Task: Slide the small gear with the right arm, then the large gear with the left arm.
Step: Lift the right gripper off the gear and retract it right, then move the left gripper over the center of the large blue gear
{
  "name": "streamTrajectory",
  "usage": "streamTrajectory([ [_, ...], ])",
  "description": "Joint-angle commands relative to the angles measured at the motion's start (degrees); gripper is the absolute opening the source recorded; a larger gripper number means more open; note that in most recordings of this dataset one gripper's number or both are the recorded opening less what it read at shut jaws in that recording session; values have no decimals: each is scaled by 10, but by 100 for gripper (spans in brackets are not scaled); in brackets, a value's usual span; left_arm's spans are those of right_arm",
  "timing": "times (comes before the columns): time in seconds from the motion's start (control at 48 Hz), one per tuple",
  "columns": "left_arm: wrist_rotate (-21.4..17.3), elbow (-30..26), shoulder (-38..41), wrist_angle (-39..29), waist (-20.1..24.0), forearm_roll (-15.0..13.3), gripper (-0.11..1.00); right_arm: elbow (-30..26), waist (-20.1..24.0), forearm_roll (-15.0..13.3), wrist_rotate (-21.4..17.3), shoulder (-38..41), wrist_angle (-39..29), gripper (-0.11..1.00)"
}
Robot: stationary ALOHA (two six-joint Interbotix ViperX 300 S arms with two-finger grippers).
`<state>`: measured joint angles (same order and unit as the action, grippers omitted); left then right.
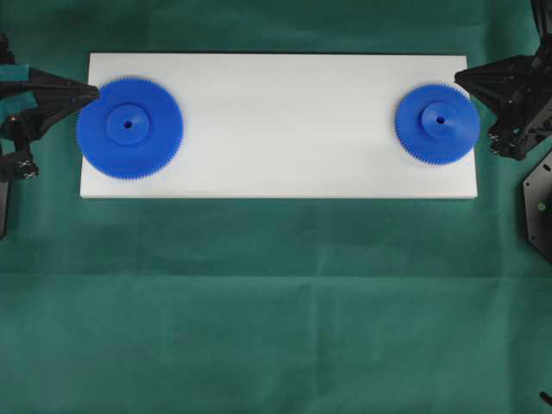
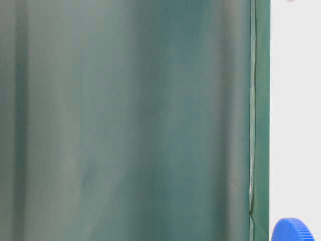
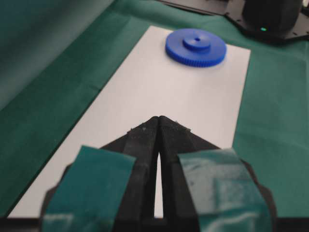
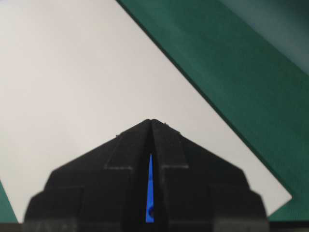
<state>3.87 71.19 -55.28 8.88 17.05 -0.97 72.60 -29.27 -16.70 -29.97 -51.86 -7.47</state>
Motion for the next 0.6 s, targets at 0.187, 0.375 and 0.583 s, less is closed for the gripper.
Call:
streamTrajectory([
  [0.187,-1,-11,7,6,1,-1,-1,-3,-1,-3,1,5,17,50],
  [0.375,-2,-16,7,5,13,-1,-1,-3,0,-3,1,5,21,50],
  [0.583,-3,-17,8,2,51,-1,-1,-2,1,-3,1,5,24,50],
])
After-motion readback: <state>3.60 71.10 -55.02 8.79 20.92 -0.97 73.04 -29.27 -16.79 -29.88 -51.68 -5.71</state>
